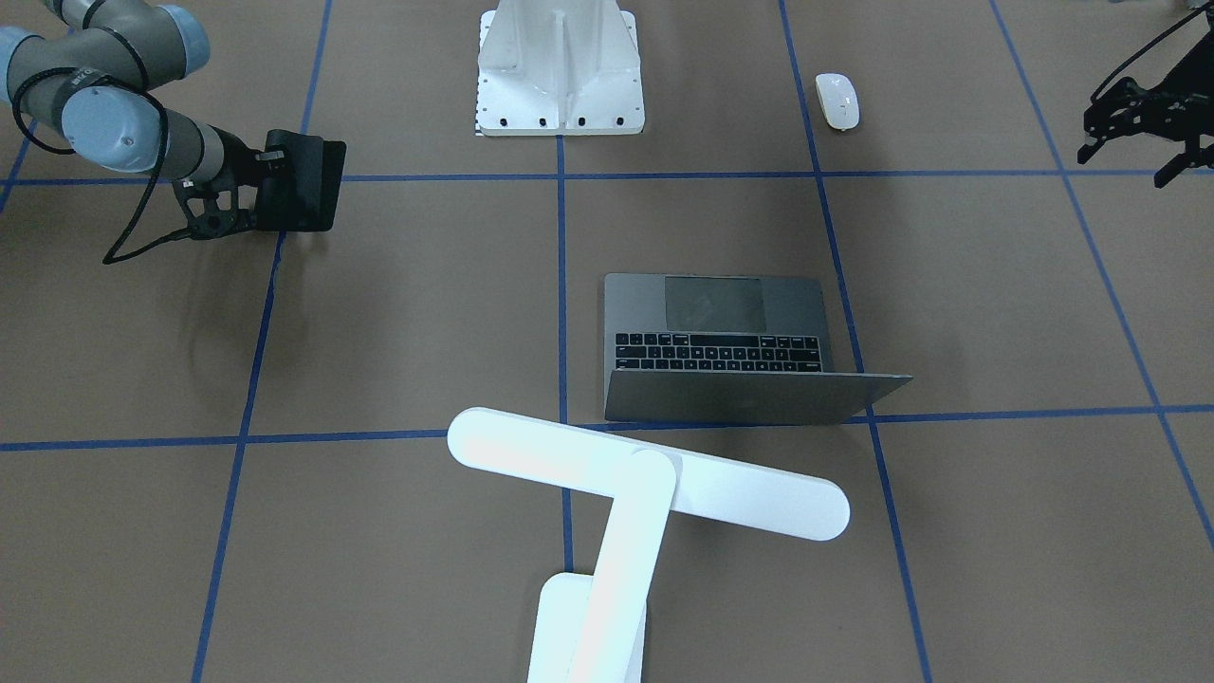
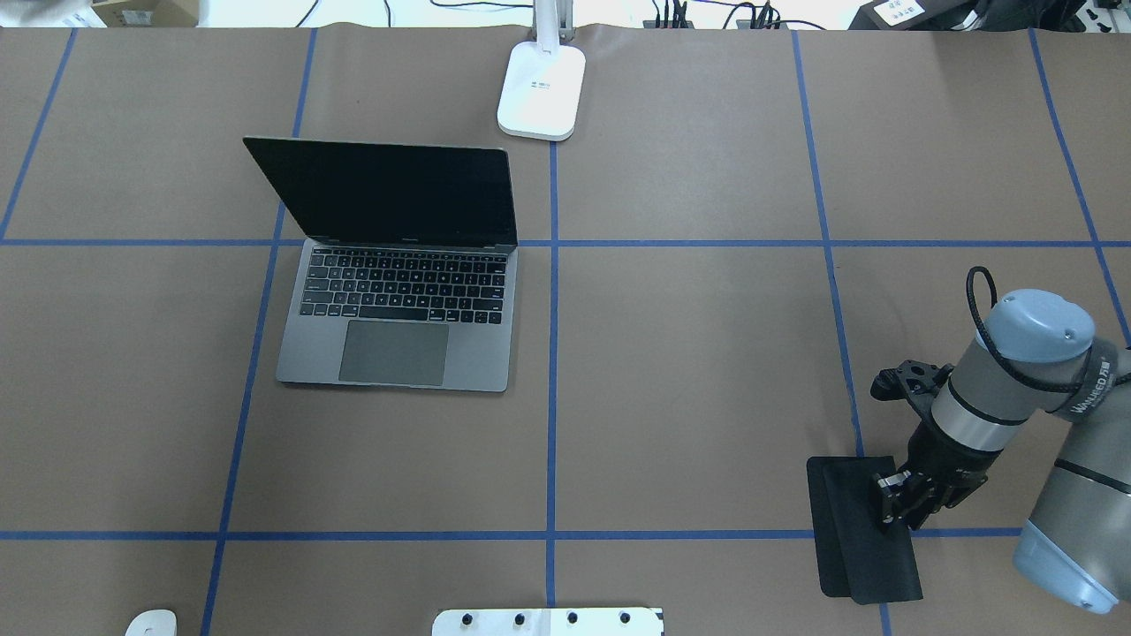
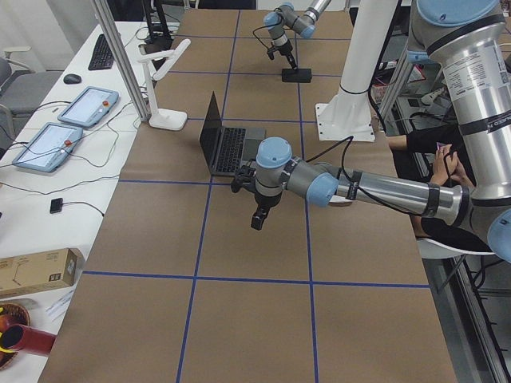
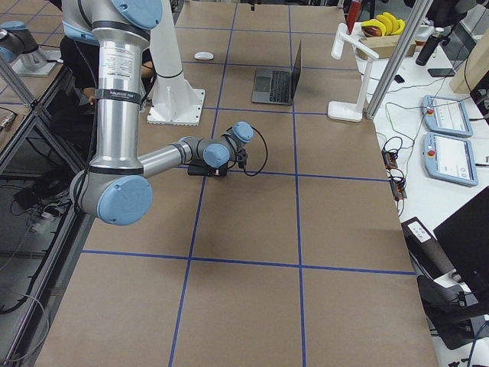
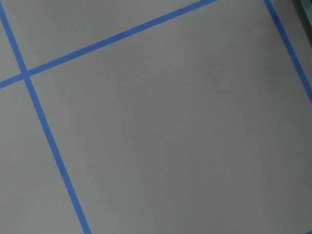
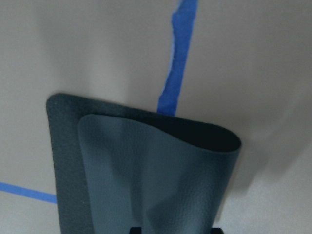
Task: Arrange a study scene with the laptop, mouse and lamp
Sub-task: 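Pinch the edge of the black mousepad with the right gripper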
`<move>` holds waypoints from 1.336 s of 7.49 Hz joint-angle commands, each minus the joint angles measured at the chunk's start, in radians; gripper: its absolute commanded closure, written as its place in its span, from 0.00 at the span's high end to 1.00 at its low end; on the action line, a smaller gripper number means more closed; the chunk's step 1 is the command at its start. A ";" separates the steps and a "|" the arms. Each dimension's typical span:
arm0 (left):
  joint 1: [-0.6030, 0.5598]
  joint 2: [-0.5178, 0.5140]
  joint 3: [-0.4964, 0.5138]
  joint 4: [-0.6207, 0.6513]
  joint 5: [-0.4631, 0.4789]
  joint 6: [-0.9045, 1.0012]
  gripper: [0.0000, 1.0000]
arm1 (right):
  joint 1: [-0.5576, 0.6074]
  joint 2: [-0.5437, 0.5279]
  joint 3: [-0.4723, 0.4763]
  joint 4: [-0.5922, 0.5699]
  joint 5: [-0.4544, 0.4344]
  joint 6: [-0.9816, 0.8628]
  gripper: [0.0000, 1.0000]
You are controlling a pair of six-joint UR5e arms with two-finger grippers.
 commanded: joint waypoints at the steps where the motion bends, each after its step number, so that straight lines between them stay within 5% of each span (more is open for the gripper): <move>1: 0.000 0.011 0.000 -0.014 0.000 0.000 1.00 | 0.008 0.000 0.008 0.000 0.006 -0.001 0.21; 5: 0.000 0.013 0.000 -0.019 0.000 0.000 1.00 | 0.011 0.009 0.043 0.000 -0.052 0.000 0.13; 10: -0.006 0.013 0.005 -0.012 0.041 -0.009 1.00 | 0.224 0.064 0.160 -0.003 -0.061 -0.035 0.14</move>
